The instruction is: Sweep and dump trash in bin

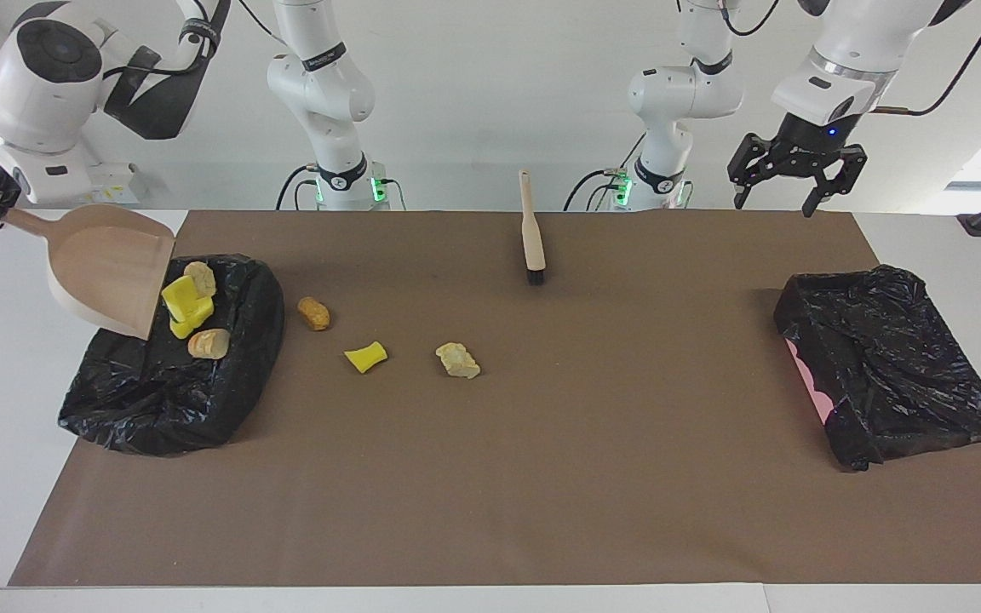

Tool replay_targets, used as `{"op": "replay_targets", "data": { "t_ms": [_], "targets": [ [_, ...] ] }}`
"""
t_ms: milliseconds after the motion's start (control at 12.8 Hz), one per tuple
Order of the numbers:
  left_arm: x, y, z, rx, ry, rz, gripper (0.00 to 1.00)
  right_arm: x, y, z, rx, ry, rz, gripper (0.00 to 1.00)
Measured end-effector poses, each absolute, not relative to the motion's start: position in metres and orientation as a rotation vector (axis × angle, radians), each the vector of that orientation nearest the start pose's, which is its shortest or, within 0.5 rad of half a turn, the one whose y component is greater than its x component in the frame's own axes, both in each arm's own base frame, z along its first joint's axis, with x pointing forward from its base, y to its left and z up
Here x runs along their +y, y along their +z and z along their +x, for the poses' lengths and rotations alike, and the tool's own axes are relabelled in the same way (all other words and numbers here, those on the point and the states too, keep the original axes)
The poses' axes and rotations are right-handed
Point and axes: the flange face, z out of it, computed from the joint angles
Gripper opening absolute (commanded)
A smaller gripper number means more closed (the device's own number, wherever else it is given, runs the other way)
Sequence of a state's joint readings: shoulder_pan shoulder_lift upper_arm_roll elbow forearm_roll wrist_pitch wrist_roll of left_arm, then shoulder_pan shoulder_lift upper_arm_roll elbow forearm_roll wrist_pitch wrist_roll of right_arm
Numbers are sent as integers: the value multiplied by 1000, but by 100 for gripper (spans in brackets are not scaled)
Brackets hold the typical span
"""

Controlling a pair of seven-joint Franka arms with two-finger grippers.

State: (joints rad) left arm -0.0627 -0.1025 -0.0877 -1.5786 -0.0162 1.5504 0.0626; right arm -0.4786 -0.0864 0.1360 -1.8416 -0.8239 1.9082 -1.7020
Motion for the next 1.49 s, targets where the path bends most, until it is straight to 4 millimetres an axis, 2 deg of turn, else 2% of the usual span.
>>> {"op": "replay_targets", "data": {
  "t_ms": [235,547,704,860,1173,1485],
  "targets": [
    [-70,681,516,305,-91,-3139,100,-242,611,500,1743,-800,1746,0],
    [-67,685,524,301,-78,-3143,100,-216,599,509,1817,-608,1869,0],
    [-63,688,522,291,-83,-3144,100,-187,589,515,1810,-537,1975,0],
    [-60,689,522,280,-86,-3146,100,-151,579,521,1722,-476,2116,0],
    [-44,689,524,233,-83,-3152,100,-77,547,532,1486,-370,2450,0],
    [-43,689,524,230,-82,-3152,100,6,531,539,1214,-237,2730,0]
  ]
}}
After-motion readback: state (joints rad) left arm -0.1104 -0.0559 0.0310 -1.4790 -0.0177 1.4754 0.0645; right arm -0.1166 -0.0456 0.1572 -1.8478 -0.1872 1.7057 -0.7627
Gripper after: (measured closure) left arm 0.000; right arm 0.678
